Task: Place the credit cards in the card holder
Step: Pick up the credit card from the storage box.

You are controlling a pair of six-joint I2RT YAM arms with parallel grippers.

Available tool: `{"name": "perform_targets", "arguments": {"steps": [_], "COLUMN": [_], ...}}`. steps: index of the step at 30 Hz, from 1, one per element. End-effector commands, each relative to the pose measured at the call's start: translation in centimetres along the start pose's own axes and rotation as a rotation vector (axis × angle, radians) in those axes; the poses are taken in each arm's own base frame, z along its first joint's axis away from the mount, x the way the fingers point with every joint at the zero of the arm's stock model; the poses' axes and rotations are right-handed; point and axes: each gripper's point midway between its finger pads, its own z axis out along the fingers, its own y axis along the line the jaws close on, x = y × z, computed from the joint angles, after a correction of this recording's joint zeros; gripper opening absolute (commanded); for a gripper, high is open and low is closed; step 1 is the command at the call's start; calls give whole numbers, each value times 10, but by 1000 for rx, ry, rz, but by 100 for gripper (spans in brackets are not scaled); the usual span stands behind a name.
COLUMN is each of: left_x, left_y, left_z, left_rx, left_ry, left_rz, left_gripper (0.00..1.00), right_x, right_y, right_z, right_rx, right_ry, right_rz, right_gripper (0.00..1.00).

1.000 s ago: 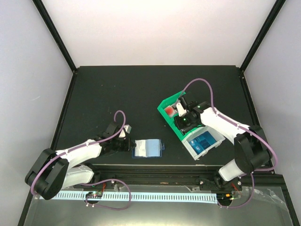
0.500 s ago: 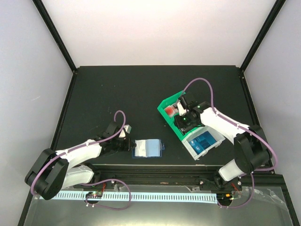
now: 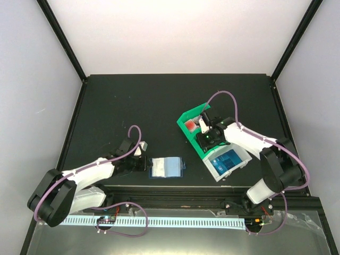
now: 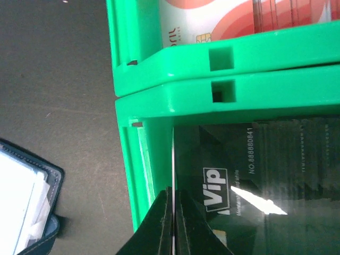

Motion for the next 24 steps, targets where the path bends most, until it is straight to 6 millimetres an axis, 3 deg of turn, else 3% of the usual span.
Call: {"name": "perform_targets", "arguments": {"steps": [1, 6, 13, 17, 24], "left_x": [-12, -17, -22, -25, -35], "left_y": [-1, -1, -3, -4, -16], "left_z": [-7, -9, -14, -17, -31], "left_rx": [-32, -42, -49, -50, -18], "left_ry": [-29, -41, -64, -76, -128], "left_rz": [-17, -19, -26, -32, -21], "left_gripper": [25, 26, 32, 44, 62], "right_x": [-6, -7, -23, -24, -15], "right_y": [4, 2, 12, 33, 91], "right_z": [-14, -24, -66, -85, -90], "right_rx": [-6, 7, -38, -170, -526], "right_ry": [-64, -95, -231, -278, -297], "right_rz": [-2, 19, 80, 160, 348], "right_gripper": [1, 1, 1, 1, 1]}}
